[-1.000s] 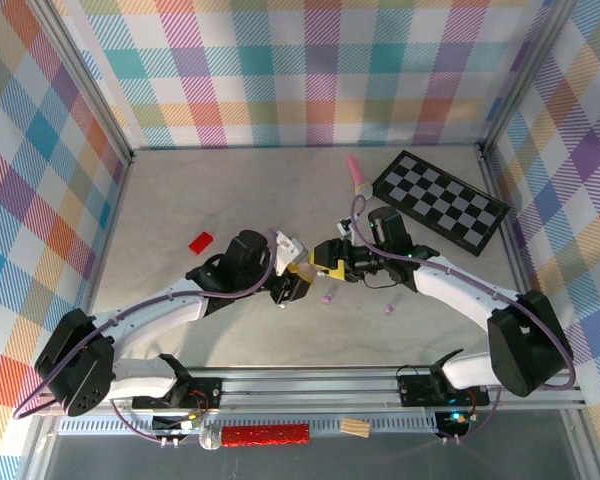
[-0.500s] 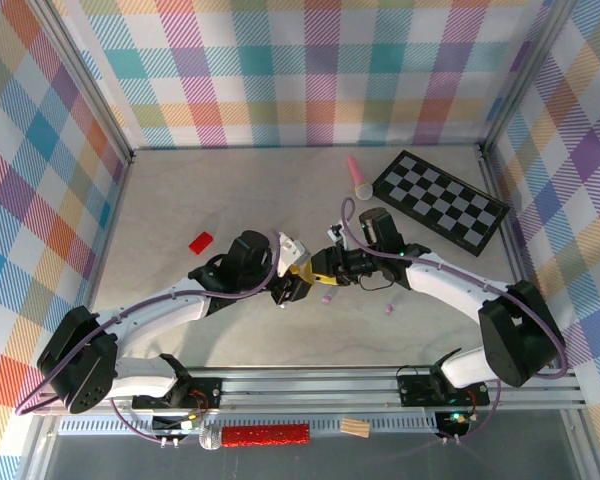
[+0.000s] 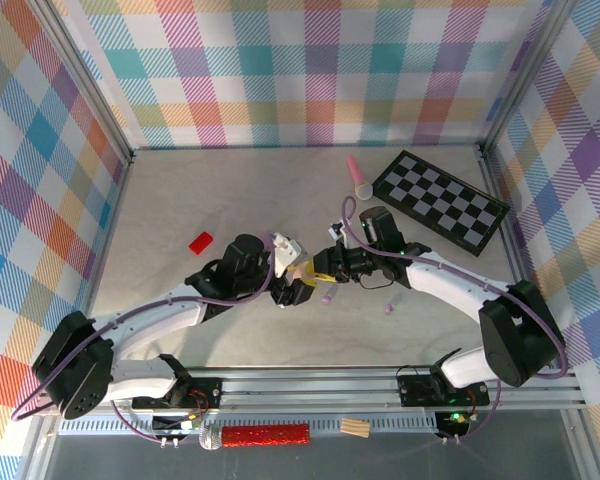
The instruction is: Insert the wireless bluetooth earbuds into the charging case
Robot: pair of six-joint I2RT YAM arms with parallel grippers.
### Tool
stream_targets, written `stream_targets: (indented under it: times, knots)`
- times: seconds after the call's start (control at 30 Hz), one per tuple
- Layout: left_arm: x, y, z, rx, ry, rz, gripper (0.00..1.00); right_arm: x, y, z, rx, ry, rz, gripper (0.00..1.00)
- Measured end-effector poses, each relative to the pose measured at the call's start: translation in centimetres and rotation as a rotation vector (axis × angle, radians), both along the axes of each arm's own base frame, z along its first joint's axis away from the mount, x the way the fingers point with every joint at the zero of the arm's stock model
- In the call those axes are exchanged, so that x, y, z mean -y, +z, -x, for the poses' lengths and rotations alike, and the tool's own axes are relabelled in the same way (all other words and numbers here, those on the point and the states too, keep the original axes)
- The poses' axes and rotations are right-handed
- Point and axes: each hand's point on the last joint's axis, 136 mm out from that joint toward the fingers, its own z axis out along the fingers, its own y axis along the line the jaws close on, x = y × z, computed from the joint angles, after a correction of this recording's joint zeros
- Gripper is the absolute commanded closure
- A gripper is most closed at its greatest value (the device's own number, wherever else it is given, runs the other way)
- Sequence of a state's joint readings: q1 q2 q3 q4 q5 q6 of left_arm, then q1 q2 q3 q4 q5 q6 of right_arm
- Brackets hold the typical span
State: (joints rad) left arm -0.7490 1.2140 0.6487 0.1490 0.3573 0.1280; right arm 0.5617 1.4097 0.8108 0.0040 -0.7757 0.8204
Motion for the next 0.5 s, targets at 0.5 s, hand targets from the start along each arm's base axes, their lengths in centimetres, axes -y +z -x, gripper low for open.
stream_targets:
  times: [0.5]
  knots:
    - [-0.7,7.4,-0.6,0.344,0.067,0.356,0.01,2.8,7.8,-2.6,0.002,-0.118,-0.344,0.9]
